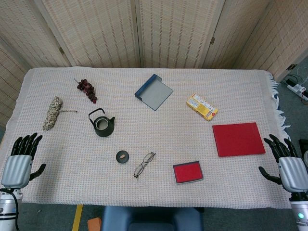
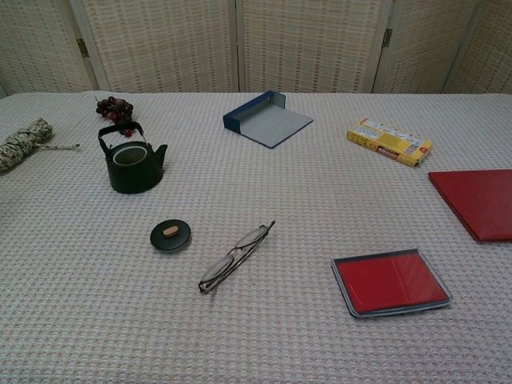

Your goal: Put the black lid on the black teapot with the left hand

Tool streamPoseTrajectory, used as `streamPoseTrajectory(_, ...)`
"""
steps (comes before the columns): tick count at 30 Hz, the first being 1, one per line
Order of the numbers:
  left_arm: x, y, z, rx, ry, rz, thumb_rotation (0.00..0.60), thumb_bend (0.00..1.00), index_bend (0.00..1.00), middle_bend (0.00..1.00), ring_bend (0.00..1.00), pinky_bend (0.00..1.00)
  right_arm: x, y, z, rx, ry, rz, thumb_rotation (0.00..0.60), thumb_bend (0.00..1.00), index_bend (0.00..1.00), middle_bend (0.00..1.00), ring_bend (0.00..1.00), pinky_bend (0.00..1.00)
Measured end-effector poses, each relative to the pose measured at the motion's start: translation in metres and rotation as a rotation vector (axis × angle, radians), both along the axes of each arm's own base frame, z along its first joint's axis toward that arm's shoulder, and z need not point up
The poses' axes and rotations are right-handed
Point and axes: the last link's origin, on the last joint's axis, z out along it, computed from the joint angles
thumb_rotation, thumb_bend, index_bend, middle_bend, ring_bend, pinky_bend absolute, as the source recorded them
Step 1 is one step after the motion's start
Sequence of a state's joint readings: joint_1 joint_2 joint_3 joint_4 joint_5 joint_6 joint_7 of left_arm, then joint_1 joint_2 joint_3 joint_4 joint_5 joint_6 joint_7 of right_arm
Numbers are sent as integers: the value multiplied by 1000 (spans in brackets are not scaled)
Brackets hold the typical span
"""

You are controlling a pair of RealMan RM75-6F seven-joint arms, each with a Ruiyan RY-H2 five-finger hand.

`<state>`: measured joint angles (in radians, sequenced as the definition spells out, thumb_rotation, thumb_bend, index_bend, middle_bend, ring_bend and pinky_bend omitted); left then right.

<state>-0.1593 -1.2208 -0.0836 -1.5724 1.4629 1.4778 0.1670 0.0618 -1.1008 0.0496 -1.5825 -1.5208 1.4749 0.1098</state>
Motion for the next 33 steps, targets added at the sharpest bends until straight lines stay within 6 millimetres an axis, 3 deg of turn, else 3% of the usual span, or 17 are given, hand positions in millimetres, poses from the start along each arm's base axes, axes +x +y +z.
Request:
streamPoseTrajectory(10,2,-1,0,5,1,-21,600,229,107,22,92,83,0,1,3,-7,2,5,600,289,112,92,155,0)
streamPoseTrajectory(14,6,2,-1,-3,5,-52,600,229,141,69,176,192,1,1,4,-8,3,10,600,289,112,92,155,0)
streamPoseTrajectory(18,13,7,-3,-37,15,-98,600,229,185,153,379,336,1,2,3,-4,5,12,600,289,112,92,155,0)
streamPoseTrajectory(23,29,18,-10,-103,32,-184,600,229,252,264,641,596,2,1,3,-1,7,15,600,289,112,92,160,0)
streamPoseTrajectory(25,38,24,-15,-141,39,-236,600,229,266,298,699,662,2,1,3,-1,8,17,600,289,112,92,169,0)
streamPoseTrajectory(29,54,35,-26,-232,54,-320,600,228,271,321,738,702,3,1,4,1,12,18,600,288,112,93,177,0)
streamPoseTrajectory(33,69,48,-42,-342,90,-379,600,229,253,262,734,702,4,2,4,0,14,17,600,289,112,93,183,0)
